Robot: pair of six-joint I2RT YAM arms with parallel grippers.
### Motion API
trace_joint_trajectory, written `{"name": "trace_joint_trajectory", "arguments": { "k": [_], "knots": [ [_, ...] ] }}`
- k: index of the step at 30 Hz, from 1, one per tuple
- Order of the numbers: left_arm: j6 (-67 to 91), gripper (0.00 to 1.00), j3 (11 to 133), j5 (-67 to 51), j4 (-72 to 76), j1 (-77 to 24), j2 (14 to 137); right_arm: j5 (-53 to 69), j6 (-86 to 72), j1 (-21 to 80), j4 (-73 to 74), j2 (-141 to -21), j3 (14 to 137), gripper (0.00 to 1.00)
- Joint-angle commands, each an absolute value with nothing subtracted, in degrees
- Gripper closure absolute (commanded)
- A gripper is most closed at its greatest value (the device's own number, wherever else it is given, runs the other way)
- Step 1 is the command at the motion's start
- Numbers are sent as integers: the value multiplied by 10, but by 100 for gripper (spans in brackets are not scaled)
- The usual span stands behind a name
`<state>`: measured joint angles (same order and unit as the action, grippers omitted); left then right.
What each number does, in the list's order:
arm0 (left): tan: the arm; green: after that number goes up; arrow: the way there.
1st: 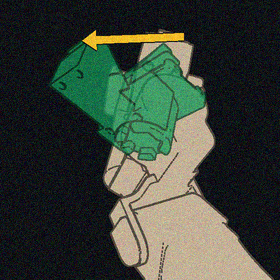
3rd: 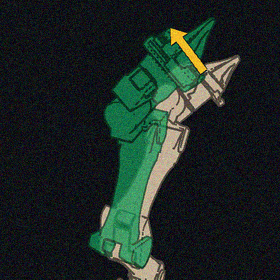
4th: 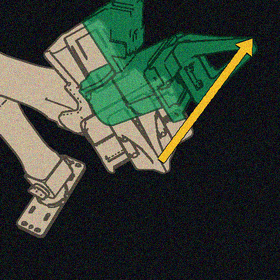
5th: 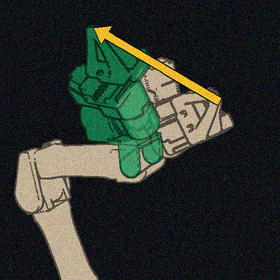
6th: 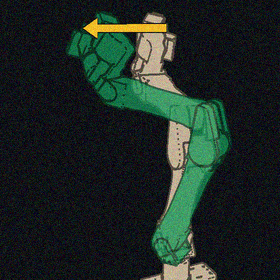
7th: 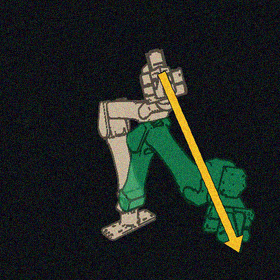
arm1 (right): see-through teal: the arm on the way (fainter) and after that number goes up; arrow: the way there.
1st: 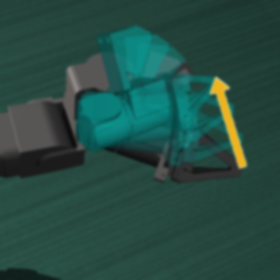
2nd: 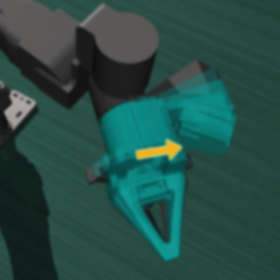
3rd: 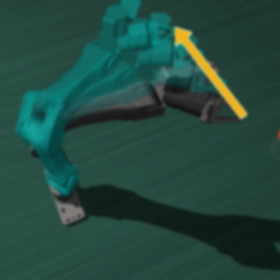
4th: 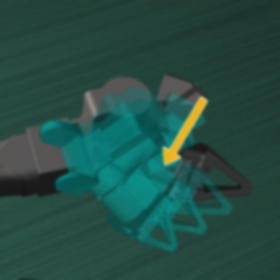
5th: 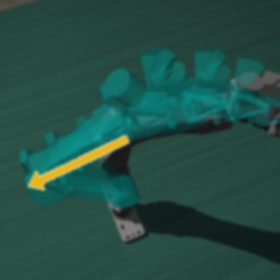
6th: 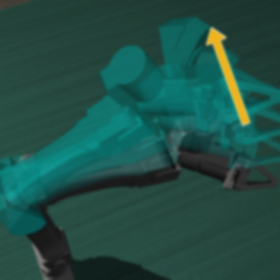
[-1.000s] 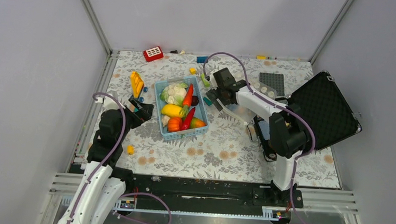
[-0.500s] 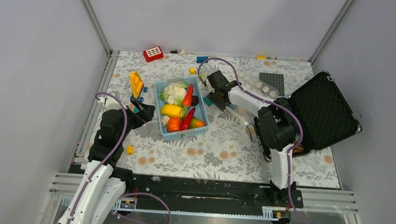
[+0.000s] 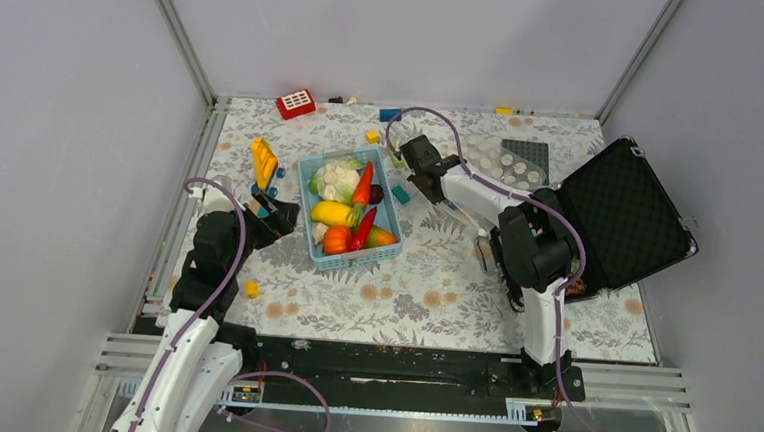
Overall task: Place the food in the zip-top bag and seal the zipper
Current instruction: Pick up the zipper food storage bag at the center of the board.
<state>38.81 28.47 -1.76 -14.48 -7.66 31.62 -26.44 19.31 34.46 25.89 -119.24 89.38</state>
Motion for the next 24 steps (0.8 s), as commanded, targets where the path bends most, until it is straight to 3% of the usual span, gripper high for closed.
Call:
{"name": "trace_joint_trajectory", "arguments": {
  "k": [1, 9, 14, 18, 24],
  "knots": [
    [381, 1, 286, -29, -117, -78, 318, -306, 148, 343, 221, -1130, 886, 100],
    [391, 1, 290, -83, -99, -79, 325, -368, 47, 343, 185, -997, 797, 100],
    [431, 1, 291, -165, -24, -102, 343, -261, -100, 344, 275, -870, 756, 100],
    [464, 1, 297, -156, 74, -215, 382, -143, -215, 346, 290, -760, 687, 100],
    [457, 1, 410, -97, 78, -397, 540, -141, -314, 370, 317, -665, 636, 100]
  ]
}}
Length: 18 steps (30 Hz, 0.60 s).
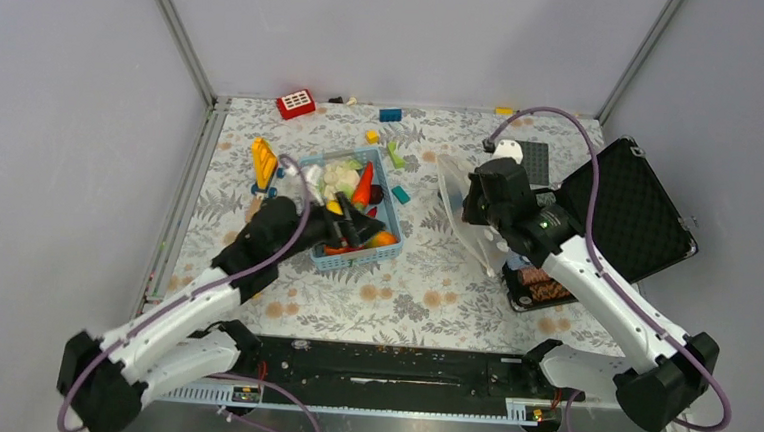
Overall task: Place the food in the zip-top bag and seal the zipper
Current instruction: Pick up the zipper food storage bag at the center of the board, then open the zipper of the food storage bag at the center of the board.
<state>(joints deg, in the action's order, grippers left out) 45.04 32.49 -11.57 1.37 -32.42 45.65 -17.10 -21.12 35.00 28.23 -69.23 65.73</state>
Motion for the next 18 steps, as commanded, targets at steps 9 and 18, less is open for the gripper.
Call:
{"name": "trace_joint_trajectory", "arguments": {
  "k": [9, 18],
  "knots": [
    [459, 1, 540, -61, 74, -505, 714, -148, -343, 406, 392, -669, 697, 100],
    [441, 15, 625, 26, -40, -525, 764, -128, -350, 422, 437, -673, 769, 100]
  ]
}}
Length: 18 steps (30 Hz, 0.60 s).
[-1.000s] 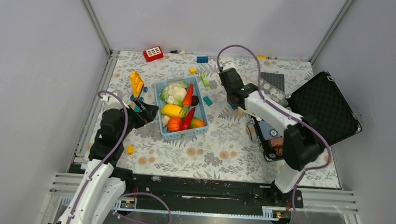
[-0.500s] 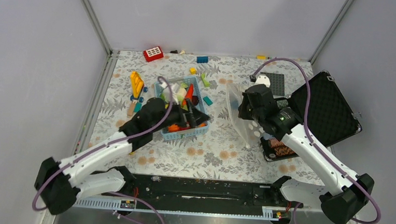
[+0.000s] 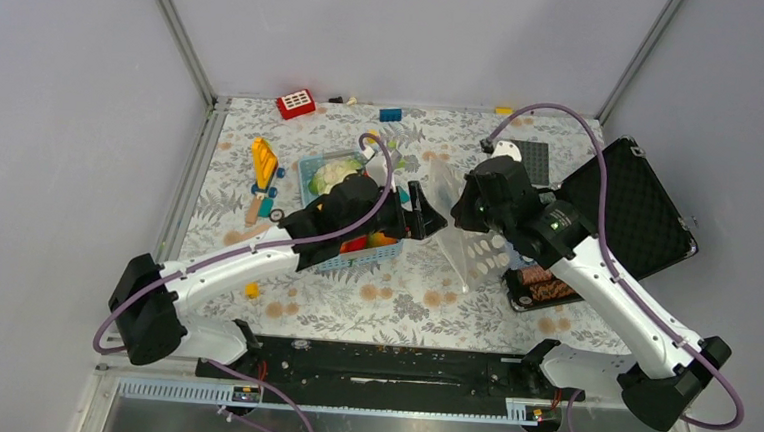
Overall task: Place the food in the zip-top bag and seal the zipper
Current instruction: Open the zipper of the food storage bag at the center of the board.
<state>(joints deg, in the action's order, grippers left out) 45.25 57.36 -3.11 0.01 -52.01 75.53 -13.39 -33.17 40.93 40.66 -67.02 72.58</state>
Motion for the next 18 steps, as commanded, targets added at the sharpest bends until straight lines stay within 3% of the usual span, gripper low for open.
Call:
{"name": "trace_joint_trajectory", "arguments": {
  "k": [1, 6, 11, 15, 18],
  "knots": [
    [438, 19, 634, 35, -55, -526, 766, -126, -350, 425, 442, -675, 776, 100],
    [425, 38, 662, 62, -96, -527, 775, -117, -364, 435, 463, -680, 805, 100],
    [418, 46, 669, 55, -96, -527, 782, -86, -364, 440, 450, -692, 809, 100],
    [417, 71, 665, 60, -116, -526, 783, -111, -357, 440, 437, -696, 789, 100],
    [416, 83, 654, 61, -126, -527, 778, -182, -327, 440, 459, -707, 791, 100]
  ]
}}
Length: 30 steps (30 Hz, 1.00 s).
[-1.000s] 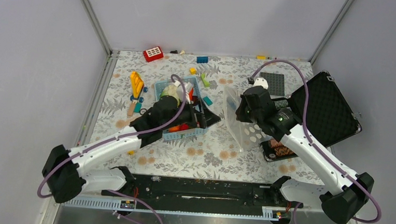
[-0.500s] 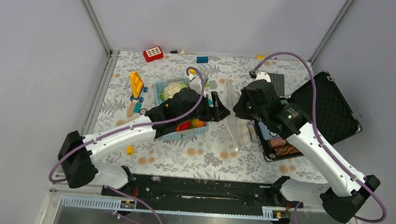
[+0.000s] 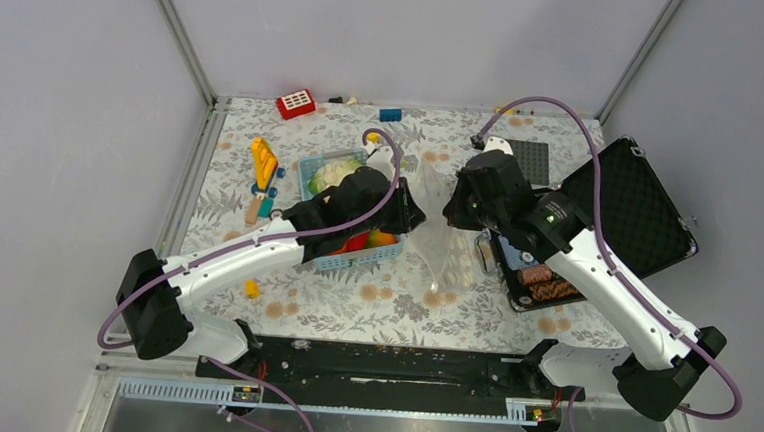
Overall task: Place the food in the zip-top bag and seal the zipper
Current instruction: Open the zipper of the food storage bag at the center of the board.
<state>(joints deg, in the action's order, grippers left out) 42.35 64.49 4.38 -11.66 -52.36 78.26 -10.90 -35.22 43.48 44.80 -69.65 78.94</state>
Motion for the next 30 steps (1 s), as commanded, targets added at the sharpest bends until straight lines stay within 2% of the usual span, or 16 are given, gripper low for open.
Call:
{"name": "trace_joint_trajectory", "arguments": {
  "k": [1, 8, 11, 17, 20, 22, 23, 26, 30],
  "knots": [
    [416, 85, 650, 65, -131, -527, 775, -218, -318, 440, 471, -711, 792, 100],
    [412, 89, 627, 140, -198, -527, 764, -516, -269, 439, 547, -738, 779, 100],
    [412, 89, 619, 162, -221, -526, 768, -588, -261, 439, 563, -748, 772, 100],
    [414, 89, 625, 195, -253, -527, 787, -631, -226, 437, 564, -754, 773, 100],
    [406, 85, 639, 184, -248, -527, 802, -576, -190, 437, 547, -748, 776, 100],
    [393, 77, 647, 147, -224, -526, 813, -477, -155, 436, 506, -736, 760, 100],
    [384, 69, 650, 119, -202, -526, 819, -423, -141, 437, 481, -729, 747, 100],
    [363, 41, 663, 34, -168, -527, 836, -273, -130, 436, 442, -723, 722, 100],
    [343, 4, 677, -8, -158, -526, 836, -232, -147, 437, 448, -741, 734, 100]
  ]
}}
